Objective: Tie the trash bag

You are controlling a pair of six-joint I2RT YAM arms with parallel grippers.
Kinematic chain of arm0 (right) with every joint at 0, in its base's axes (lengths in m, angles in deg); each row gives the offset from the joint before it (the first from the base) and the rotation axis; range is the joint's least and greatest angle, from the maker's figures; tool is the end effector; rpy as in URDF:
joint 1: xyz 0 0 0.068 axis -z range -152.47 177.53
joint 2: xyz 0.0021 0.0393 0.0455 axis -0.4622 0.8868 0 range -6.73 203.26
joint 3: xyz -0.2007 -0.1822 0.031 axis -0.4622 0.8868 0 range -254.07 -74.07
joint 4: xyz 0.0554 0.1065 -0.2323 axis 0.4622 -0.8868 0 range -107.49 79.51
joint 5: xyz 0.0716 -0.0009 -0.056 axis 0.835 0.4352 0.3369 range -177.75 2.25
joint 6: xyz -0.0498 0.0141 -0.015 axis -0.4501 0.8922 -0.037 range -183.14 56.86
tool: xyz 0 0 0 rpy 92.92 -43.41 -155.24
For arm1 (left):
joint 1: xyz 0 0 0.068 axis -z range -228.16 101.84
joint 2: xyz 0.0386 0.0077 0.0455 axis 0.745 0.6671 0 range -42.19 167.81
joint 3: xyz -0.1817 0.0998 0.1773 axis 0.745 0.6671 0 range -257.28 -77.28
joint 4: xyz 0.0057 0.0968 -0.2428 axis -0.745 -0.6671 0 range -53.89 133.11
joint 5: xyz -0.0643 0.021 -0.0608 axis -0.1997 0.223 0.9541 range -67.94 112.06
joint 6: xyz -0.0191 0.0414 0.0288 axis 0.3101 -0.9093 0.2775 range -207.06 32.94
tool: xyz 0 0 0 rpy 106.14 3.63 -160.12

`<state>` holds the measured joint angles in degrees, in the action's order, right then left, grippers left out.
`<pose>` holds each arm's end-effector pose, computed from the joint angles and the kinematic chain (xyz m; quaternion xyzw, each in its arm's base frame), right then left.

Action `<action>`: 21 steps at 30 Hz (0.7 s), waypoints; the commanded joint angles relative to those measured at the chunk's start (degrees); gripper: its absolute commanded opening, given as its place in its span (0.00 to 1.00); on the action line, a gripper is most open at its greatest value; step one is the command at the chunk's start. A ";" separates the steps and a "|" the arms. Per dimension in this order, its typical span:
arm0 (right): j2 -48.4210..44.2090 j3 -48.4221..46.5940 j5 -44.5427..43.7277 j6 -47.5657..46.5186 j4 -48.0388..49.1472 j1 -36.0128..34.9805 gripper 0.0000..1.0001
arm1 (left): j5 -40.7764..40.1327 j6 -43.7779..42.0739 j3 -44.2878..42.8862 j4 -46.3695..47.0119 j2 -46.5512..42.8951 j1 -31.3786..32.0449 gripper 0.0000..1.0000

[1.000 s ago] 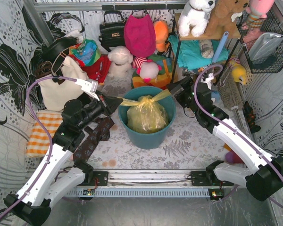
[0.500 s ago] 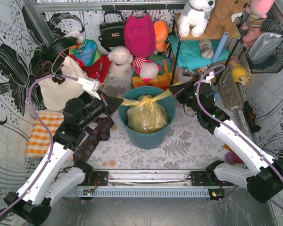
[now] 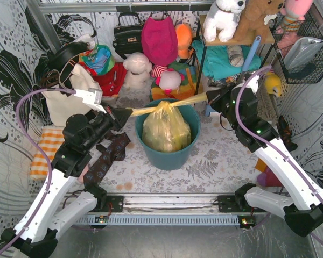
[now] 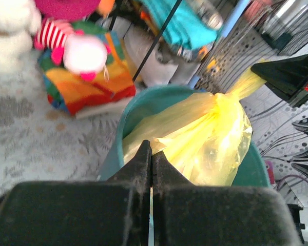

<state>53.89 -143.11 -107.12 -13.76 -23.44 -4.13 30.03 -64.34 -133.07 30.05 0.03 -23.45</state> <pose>0.2031 0.1114 0.4303 0.2244 0.6978 0.3407 0.5888 0.1414 -0.0704 0.4076 0.0615 0.7013 -0.3297 0.6291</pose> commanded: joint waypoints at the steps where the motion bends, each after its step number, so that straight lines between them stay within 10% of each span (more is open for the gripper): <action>1: -1.77 5.18 -9.20 -1.74 -4.64 0.95 0.00 | -4.70 2.13 4.65 -3.48 -0.74 -0.36 0.00; 12: -1.52 -2.29 -10.70 -8.73 -4.76 0.95 0.00 | 10.22 6.19 -0.76 4.98 2.68 -0.41 0.00; 21: -2.67 -0.80 -18.37 -11.86 -10.22 0.93 0.00 | -3.58 6.20 0.15 -5.89 1.53 -0.37 0.00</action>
<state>52.66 -145.90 -116.28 -22.41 -30.39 -4.24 34.18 -58.11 -134.23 28.43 2.71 -23.43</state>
